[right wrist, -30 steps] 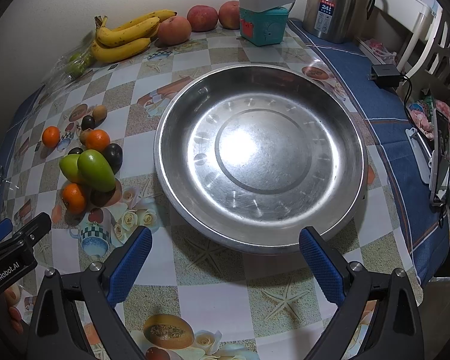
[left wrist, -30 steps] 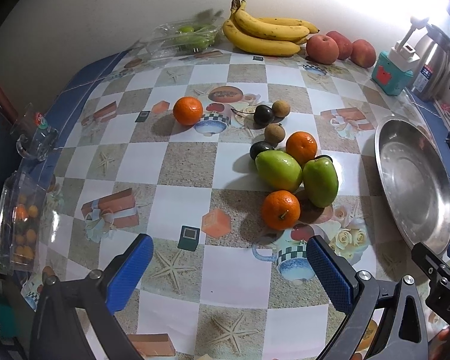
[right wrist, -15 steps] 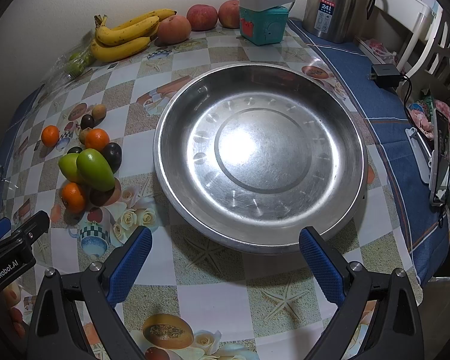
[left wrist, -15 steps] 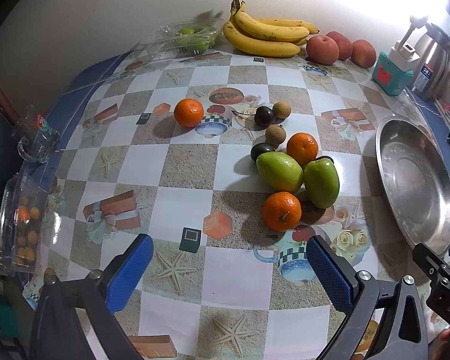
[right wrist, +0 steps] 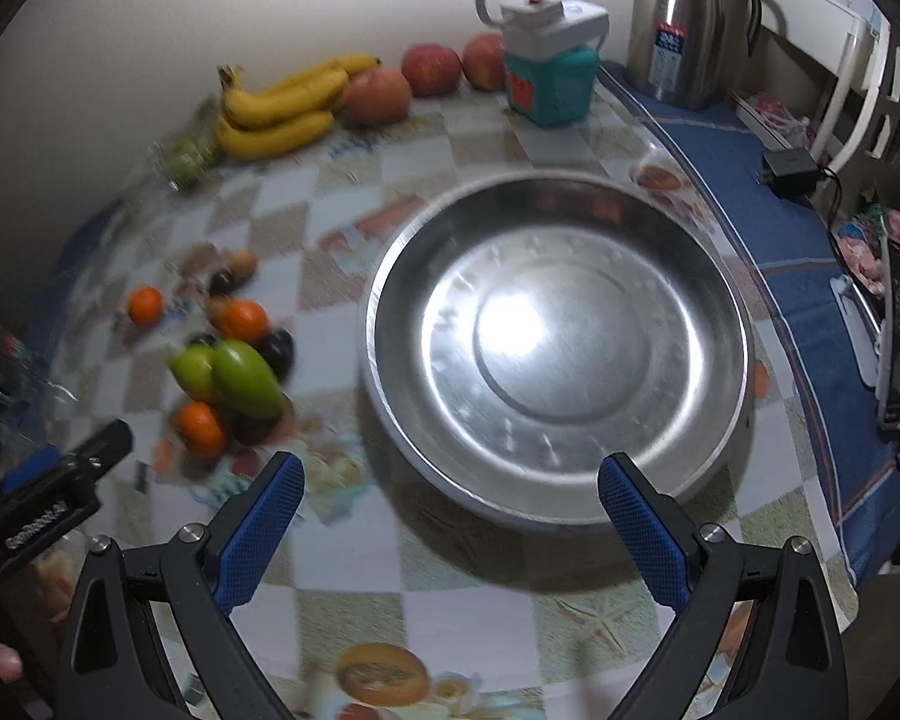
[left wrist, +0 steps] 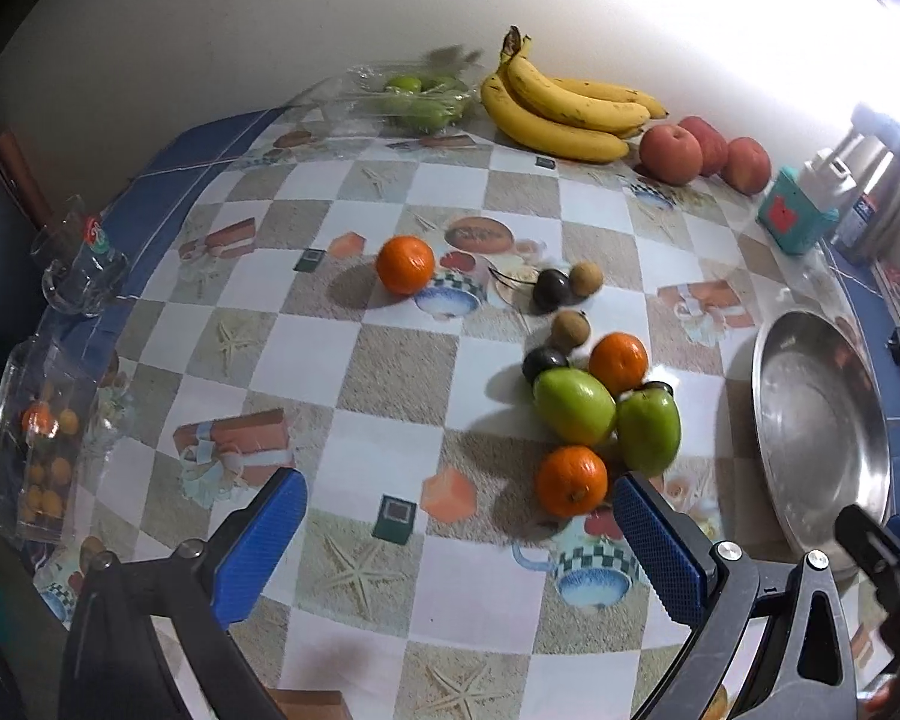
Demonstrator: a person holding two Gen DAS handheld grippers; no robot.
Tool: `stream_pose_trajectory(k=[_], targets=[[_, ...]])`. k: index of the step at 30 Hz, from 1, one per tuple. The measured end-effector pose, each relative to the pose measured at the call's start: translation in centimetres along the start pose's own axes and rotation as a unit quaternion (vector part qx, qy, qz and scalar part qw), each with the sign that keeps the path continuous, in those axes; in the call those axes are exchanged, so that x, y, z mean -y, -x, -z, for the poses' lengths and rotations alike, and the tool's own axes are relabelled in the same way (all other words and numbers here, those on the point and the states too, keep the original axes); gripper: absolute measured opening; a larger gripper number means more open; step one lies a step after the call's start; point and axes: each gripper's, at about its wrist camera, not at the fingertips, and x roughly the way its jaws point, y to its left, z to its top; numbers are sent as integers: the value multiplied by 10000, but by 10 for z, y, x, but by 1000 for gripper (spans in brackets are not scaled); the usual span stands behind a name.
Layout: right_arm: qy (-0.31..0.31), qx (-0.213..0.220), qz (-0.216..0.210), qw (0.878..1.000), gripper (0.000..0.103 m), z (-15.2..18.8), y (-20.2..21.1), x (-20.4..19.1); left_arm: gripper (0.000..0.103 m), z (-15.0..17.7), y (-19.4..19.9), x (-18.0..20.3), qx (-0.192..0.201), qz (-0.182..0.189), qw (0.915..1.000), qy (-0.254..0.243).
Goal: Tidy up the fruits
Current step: 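Move the right gripper to the green mango and close on it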
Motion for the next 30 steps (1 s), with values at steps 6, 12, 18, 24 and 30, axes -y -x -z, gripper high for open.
stream_pose_trajectory(k=[6, 12, 18, 24, 30], targets=[[-13, 171, -390, 9991, 99, -25, 10, -24, 103, -21, -4, -8, 14, -163, 9998, 124], [69, 272, -472, 9985, 99, -48, 12, -48, 103, -46, -6, -21, 60, -367, 9983, 443], [25, 259, -483, 9985, 99, -63, 4, -61, 103, -66, -4, -22, 296, -375, 9974, 541], [111, 189, -421, 9989, 98, -70, -11, -75, 103, -59, -25, -29, -32, -424, 9976, 540], [460, -41, -474, 9978, 98, -63, -30, -95, 103, -48, -42, -46, -377, -341, 9951, 849]])
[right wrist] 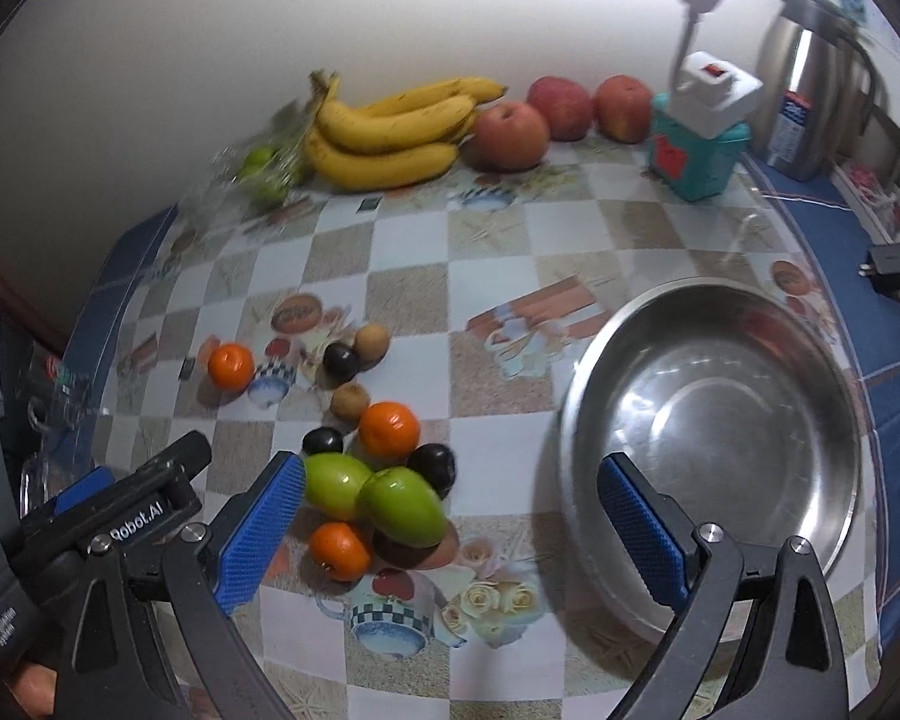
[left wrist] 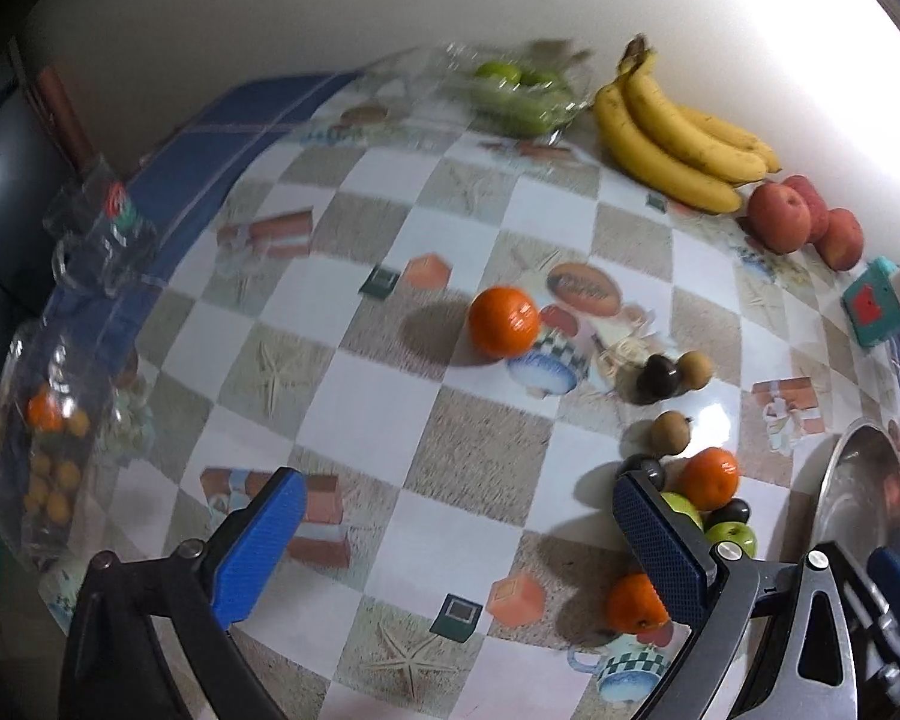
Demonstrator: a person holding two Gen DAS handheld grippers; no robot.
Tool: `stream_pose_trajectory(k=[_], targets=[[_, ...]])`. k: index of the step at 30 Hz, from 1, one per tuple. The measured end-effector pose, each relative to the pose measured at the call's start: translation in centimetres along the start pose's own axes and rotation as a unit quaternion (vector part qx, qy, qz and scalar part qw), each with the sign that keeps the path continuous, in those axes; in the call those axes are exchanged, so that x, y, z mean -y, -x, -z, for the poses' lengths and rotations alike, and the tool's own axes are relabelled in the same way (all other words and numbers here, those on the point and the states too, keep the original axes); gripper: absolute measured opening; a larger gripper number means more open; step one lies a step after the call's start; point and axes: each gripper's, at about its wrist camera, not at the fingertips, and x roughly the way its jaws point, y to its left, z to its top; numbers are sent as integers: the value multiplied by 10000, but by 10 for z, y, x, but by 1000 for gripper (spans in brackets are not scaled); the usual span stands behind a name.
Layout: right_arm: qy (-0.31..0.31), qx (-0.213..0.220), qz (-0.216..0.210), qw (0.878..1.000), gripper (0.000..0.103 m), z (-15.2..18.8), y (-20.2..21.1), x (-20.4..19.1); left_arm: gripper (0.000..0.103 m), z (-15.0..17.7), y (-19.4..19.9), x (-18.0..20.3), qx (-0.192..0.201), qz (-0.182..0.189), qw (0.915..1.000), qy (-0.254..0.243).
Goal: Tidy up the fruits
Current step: 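Move the right gripper to the green mango and close on it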
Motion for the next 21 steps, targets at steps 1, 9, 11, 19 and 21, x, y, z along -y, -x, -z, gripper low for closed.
stream_pose_trajectory(k=[1, 9, 11, 19, 21], targets=[[42, -44, 11, 10000, 98, 2, -3, -2, 103, 1, -3, -2, -57, 1, 10000, 44], [248, -470, 8, 9986, 94, 17, -32, -14, 103, 12, -23, 1, -459, 116, 9987, 208], [314, -512, 14, 9982, 87, 20, -37, -17, 103, 12, -28, 1, -538, 158, 9981, 271], [344, -734, -10, 9967, 67, 27, -55, -19, 103, 11, -31, -4, -569, 135, 9974, 413], [351, -743, -27, 9966, 66, 28, -57, -19, 103, 10, -31, -4, -578, 162, 9974, 411]])
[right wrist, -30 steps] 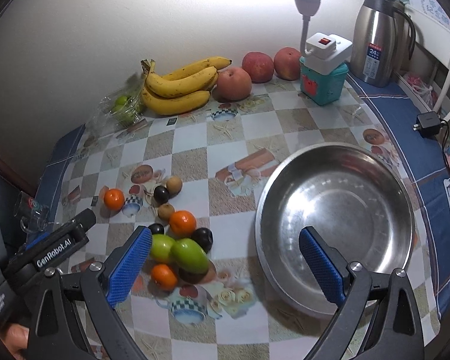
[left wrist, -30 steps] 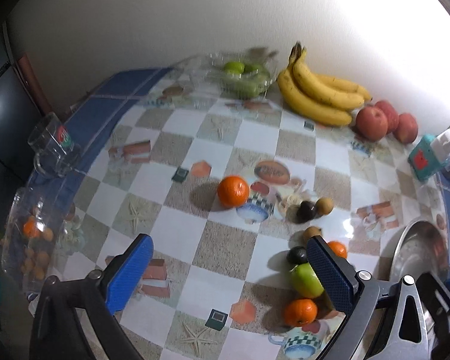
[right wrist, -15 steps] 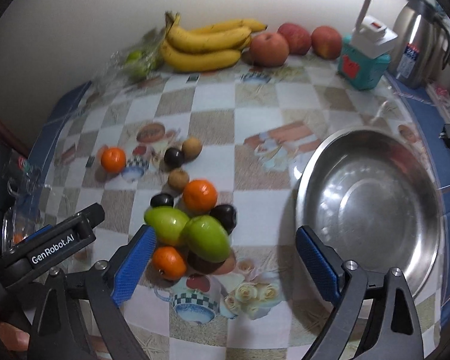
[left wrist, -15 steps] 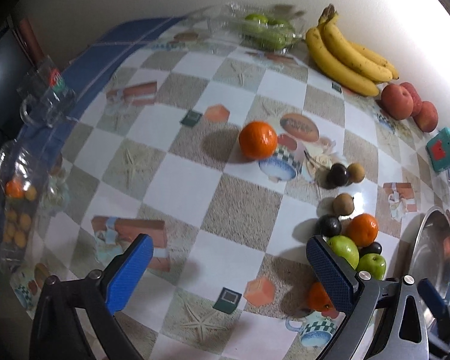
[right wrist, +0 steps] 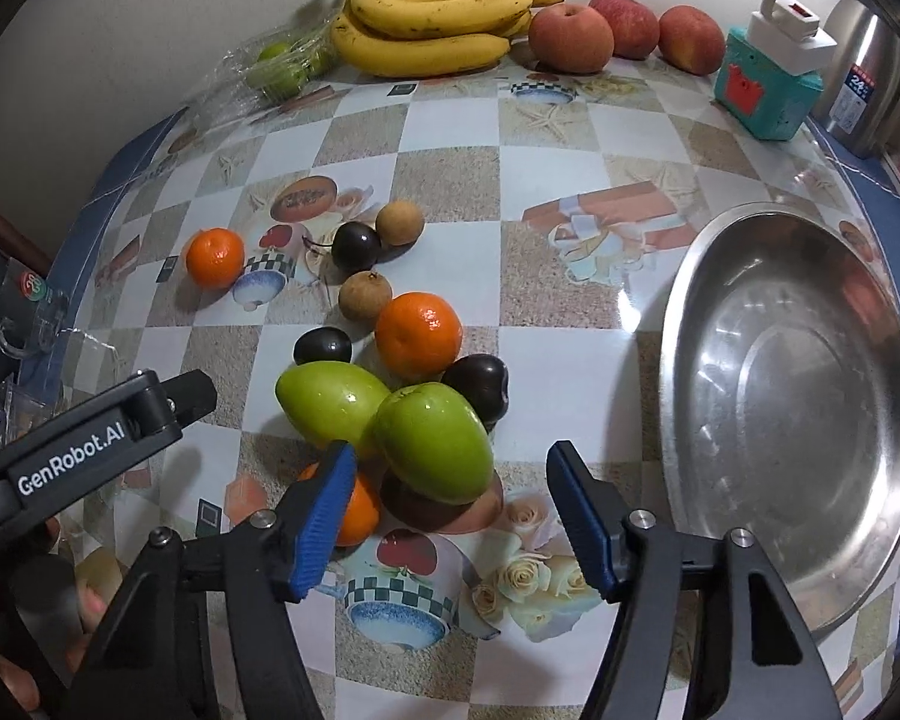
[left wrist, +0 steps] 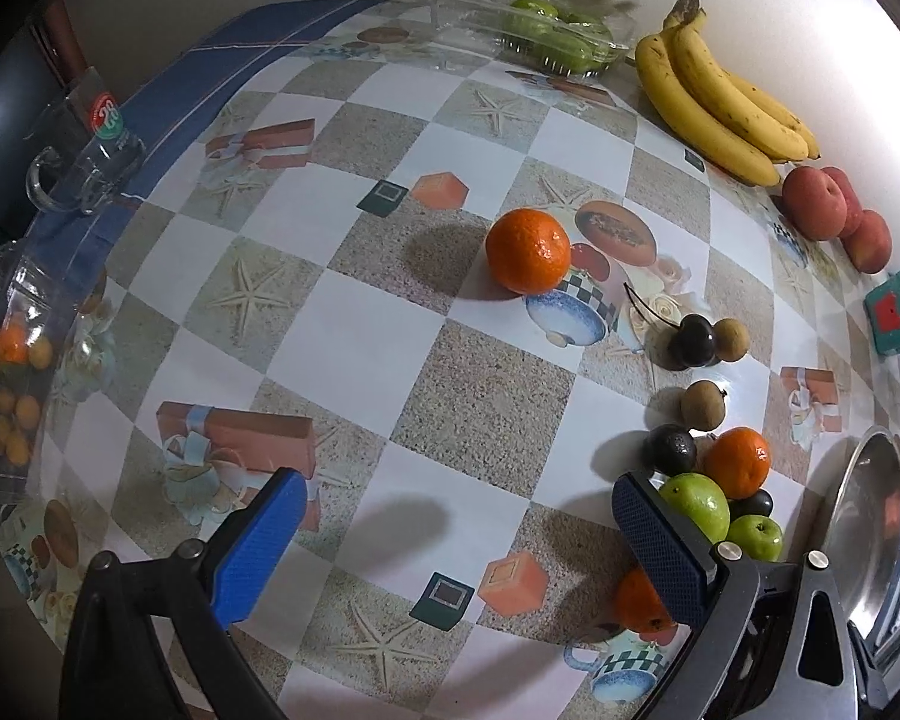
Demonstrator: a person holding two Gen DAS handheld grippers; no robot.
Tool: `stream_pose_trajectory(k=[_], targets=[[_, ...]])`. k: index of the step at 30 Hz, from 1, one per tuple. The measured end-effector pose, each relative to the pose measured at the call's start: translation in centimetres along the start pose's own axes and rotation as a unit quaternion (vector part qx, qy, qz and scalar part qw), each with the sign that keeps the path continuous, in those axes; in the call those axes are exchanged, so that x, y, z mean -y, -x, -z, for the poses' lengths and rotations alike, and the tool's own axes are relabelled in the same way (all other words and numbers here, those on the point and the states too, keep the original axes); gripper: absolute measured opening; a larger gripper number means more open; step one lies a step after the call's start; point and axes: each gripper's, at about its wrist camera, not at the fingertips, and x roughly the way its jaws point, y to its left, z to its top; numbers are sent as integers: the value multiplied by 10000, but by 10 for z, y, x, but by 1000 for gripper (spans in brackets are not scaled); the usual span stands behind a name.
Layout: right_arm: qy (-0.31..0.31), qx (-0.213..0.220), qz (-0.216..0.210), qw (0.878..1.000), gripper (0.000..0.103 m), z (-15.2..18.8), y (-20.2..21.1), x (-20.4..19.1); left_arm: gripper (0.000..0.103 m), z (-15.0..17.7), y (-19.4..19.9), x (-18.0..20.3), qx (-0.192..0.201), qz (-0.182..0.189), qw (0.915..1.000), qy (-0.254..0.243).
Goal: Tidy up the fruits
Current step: 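Move the right gripper to the green mango and close on it, then lift the green mango with the right gripper while the left gripper grasps an orange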
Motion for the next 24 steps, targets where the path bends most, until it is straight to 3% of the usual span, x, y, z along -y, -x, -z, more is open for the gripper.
stream_pose_trajectory(k=[13, 24], targets=[[92, 23, -224, 9997, 43, -2, -6, -4, 103, 0, -1, 6, -43, 152, 9999, -38], [-130, 22, -443, 9989, 42, 3, 3, 4, 103, 4, 2, 13, -128, 444, 9989, -115]])
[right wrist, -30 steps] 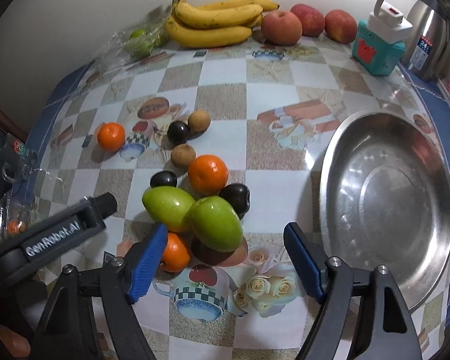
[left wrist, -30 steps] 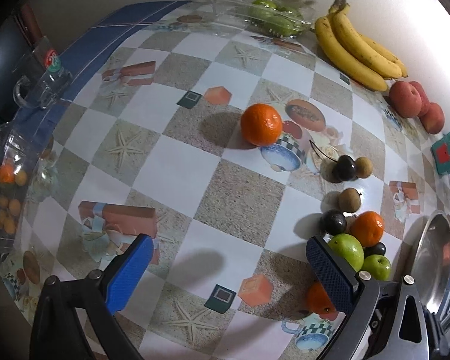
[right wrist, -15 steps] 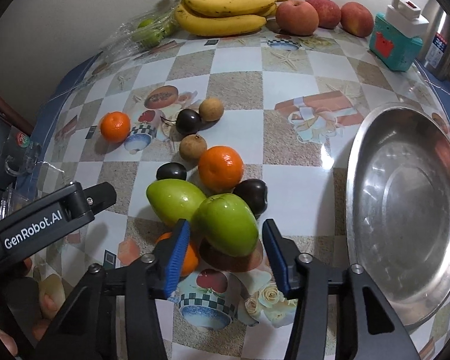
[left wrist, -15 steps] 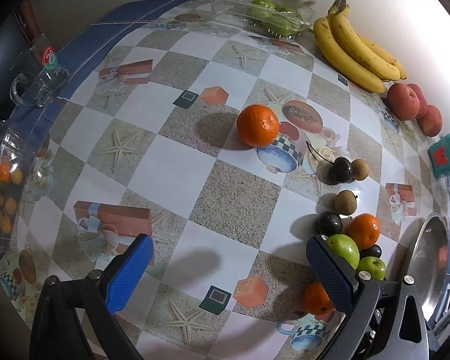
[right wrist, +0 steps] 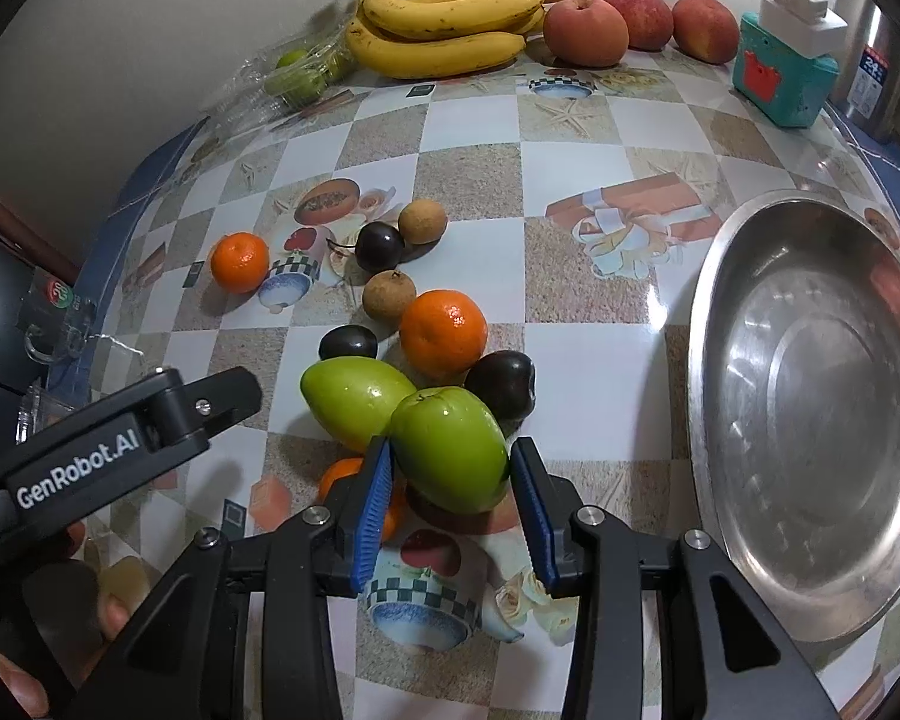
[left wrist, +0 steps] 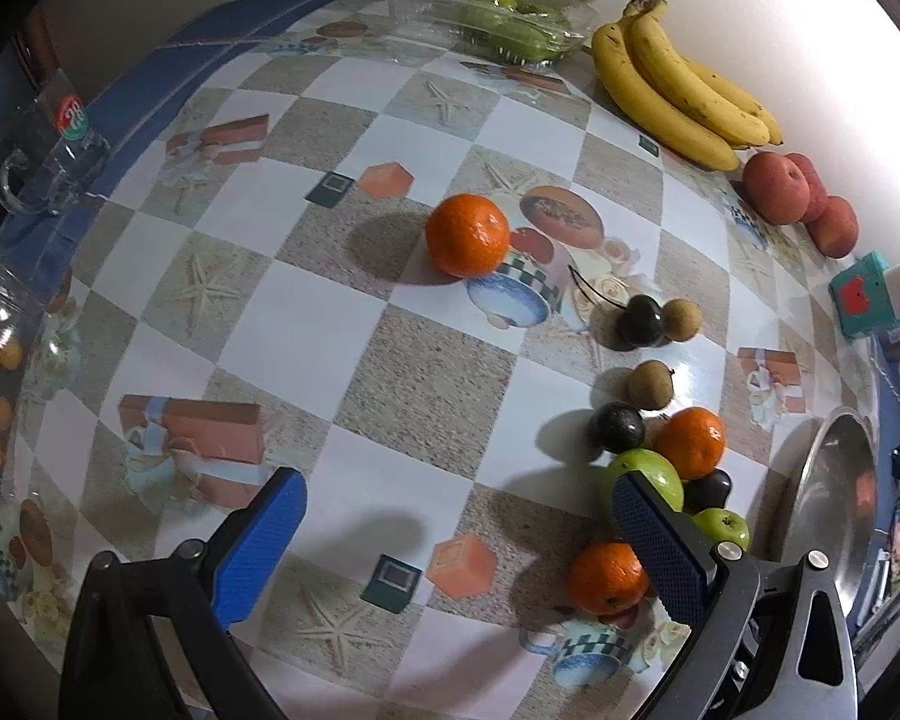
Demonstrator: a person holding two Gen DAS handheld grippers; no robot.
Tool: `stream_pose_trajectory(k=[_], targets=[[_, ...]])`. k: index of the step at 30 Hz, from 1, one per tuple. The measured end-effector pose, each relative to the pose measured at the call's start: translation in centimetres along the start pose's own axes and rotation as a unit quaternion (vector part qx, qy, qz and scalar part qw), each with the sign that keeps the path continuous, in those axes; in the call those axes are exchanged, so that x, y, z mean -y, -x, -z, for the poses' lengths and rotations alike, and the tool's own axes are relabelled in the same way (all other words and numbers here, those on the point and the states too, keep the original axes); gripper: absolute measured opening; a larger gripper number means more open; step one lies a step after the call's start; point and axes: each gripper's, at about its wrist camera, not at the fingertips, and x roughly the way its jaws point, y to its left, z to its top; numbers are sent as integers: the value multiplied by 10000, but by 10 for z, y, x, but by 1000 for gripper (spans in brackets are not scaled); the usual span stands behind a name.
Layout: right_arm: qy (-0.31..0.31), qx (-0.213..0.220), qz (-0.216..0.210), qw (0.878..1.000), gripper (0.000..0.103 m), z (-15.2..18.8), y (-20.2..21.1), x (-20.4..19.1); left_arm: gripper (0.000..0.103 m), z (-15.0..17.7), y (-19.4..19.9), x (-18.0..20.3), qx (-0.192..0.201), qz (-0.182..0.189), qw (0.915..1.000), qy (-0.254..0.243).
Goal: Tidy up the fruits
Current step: 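Lift the green mango with the right gripper while the left gripper grasps an orange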
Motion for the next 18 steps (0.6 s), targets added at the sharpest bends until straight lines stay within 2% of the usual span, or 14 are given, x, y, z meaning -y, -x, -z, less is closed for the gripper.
stream_pose_trajectory(k=[8, 12, 18], targets=[[-341, -16, -31, 9994, 42, 7, 18, 15, 102, 8, 3, 8, -74, 215, 9997, -106], [-556, 48, -23, 9984, 42, 8, 30, 28, 94, 14, 4, 20, -98, 281, 9990, -322], [-840, 312, -16, 9960, 42, 9, 52, 47, 90, 20, -1, 36, -232, 371, 9975, -553]])
